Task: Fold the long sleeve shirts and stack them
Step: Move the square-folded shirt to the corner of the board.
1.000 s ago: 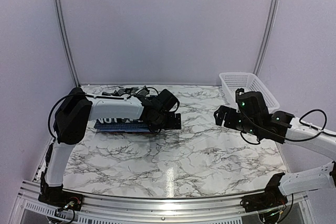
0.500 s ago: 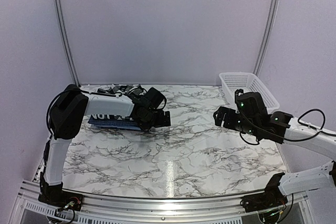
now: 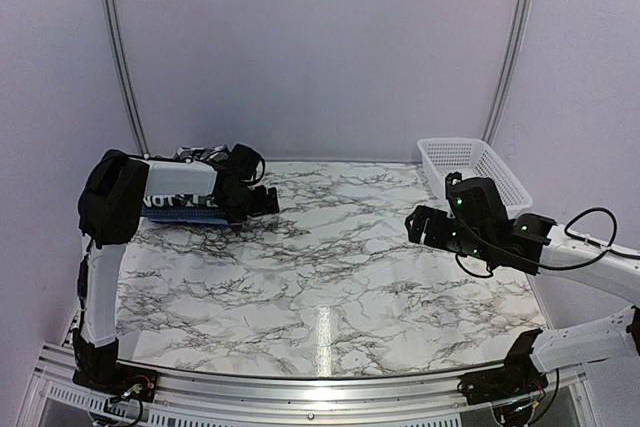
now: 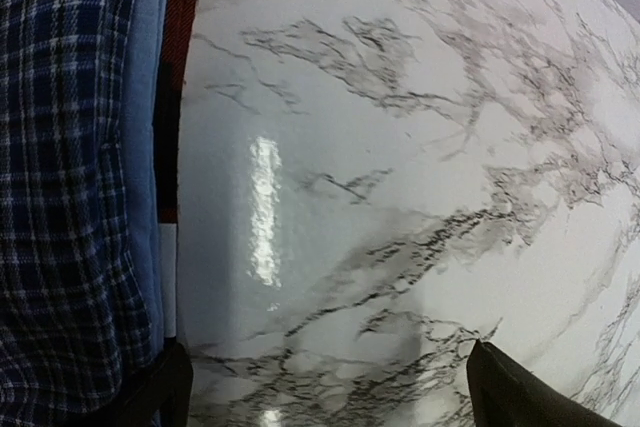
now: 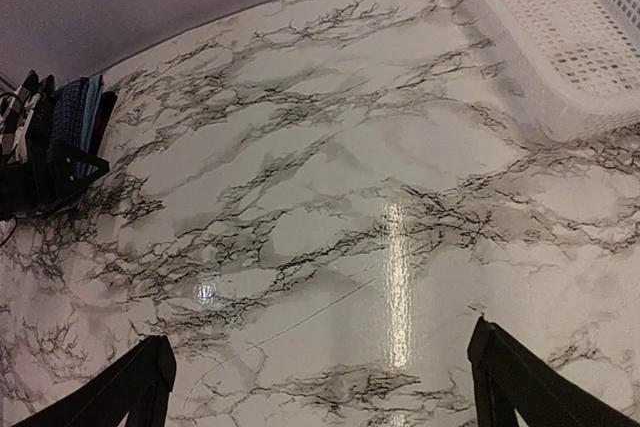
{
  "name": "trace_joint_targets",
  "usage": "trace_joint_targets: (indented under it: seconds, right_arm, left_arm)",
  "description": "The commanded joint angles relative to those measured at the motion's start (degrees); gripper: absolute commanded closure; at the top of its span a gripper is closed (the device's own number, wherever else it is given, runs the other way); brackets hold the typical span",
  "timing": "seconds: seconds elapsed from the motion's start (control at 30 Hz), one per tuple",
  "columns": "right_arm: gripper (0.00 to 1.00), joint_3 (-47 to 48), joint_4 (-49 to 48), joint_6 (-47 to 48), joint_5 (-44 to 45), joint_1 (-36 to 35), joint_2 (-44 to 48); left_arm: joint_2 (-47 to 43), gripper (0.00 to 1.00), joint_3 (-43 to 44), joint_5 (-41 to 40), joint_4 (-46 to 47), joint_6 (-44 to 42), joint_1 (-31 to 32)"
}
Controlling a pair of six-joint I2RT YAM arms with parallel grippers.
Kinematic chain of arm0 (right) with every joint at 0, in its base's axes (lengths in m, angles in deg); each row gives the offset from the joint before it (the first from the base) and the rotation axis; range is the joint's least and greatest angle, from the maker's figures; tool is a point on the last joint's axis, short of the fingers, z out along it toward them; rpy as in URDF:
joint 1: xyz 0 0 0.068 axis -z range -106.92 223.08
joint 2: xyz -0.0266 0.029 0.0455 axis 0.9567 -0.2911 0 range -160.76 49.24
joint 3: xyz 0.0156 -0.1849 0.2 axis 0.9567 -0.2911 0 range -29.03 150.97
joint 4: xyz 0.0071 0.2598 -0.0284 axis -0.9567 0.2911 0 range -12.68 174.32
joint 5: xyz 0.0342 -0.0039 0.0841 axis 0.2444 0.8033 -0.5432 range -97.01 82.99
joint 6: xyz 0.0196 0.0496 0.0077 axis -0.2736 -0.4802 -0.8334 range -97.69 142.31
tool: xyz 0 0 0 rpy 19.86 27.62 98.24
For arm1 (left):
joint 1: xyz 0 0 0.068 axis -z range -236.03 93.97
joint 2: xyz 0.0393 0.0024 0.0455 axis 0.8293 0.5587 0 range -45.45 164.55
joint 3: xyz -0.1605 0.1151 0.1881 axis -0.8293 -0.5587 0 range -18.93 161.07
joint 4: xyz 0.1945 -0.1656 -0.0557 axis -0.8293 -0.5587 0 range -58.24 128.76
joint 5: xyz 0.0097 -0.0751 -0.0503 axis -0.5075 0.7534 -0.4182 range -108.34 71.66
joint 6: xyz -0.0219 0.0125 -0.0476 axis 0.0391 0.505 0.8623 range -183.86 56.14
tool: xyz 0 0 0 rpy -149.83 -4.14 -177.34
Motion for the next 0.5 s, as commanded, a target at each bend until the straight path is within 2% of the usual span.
trace_joint_targets:
  seconds: [0.0, 0.47]
  right_arm:
    - [0.01, -0.38, -0.45, -0.83, -0.55, 0.40, 0.19]
    - [0.01, -0.12, 0.05, -0.75, -1.09, 0.38, -0.76]
  left_arm:
    - [1.68, 0.01, 2.58, 0.86, -4.16, -5.11, -5.15]
    - [4.96, 0.01, 8.76, 4.96, -7.08, -10.48, -13.53]
